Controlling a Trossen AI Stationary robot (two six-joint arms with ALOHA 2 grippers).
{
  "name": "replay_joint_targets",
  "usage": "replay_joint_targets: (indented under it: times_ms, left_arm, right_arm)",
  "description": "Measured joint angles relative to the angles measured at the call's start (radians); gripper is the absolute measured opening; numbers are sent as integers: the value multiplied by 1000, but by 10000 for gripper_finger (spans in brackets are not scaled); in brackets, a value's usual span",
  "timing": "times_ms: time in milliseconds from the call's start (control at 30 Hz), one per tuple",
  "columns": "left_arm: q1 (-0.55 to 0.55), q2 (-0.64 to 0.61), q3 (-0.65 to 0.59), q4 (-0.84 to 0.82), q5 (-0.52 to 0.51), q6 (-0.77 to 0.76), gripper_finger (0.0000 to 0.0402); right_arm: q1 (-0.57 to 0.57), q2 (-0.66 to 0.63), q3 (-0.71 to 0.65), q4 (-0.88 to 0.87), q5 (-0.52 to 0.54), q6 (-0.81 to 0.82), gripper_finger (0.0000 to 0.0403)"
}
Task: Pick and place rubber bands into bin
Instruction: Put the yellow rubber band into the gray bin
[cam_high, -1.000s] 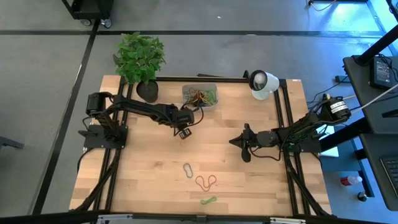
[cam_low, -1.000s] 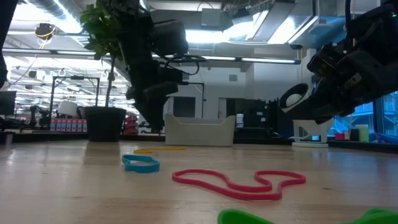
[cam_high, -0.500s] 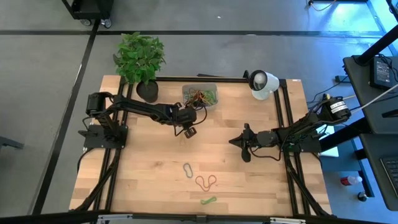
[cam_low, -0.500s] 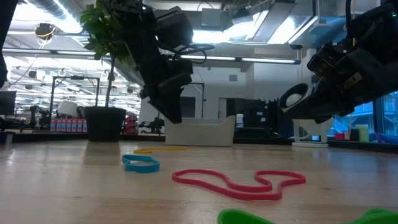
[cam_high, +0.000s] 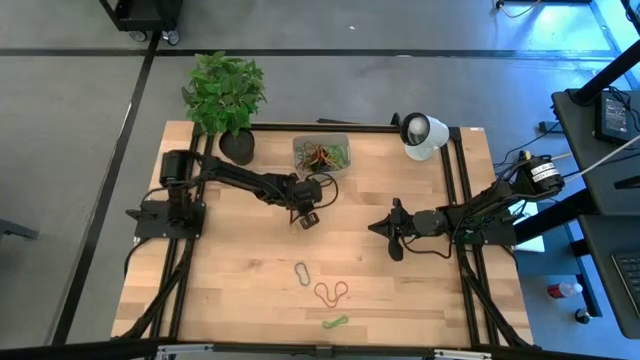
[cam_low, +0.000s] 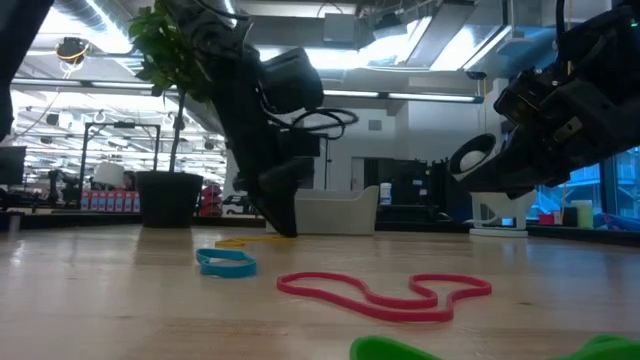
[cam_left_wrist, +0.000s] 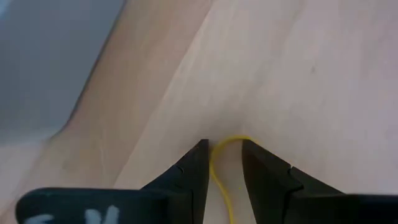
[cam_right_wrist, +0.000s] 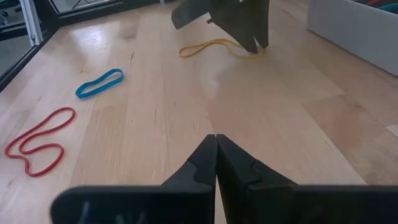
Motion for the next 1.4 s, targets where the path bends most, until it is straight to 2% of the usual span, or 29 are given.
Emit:
replay_joint_targets:
  times_ms: [200, 333, 433, 667, 867, 1033, 1267, 1400]
  left_arm:
    - [-1, 32, 4, 1, 0, -7, 79]
    - [-2, 25, 2, -9, 9, -7, 21]
    - [-8, 9, 1, -11, 1, 14, 5]
    - [-39, -57, 46, -85, 4, 46, 2]
    - [-58, -127, 92, -96, -68, 77, 2]
    - [-60, -163, 153, -98, -152, 178, 2]
    - [0, -168, 320, -88, -227, 357, 1]
    - [69, -169, 409, -83, -232, 439, 1]
  right_arm:
    - [0, 0, 0, -1, 0, -1, 11]
    - [0, 0, 1, 0, 0, 0, 11]
    - [0, 0, 1, 1, 0, 0, 11]
    - [0, 0, 1, 0, 0, 0, 11]
    - [0, 0, 1, -3, 0, 0, 11]
    - [0, 0, 1, -3, 0, 2, 11]
    - [0, 0, 1, -4, 0, 2, 11]
    - [0, 0, 1, -4, 0, 1, 11]
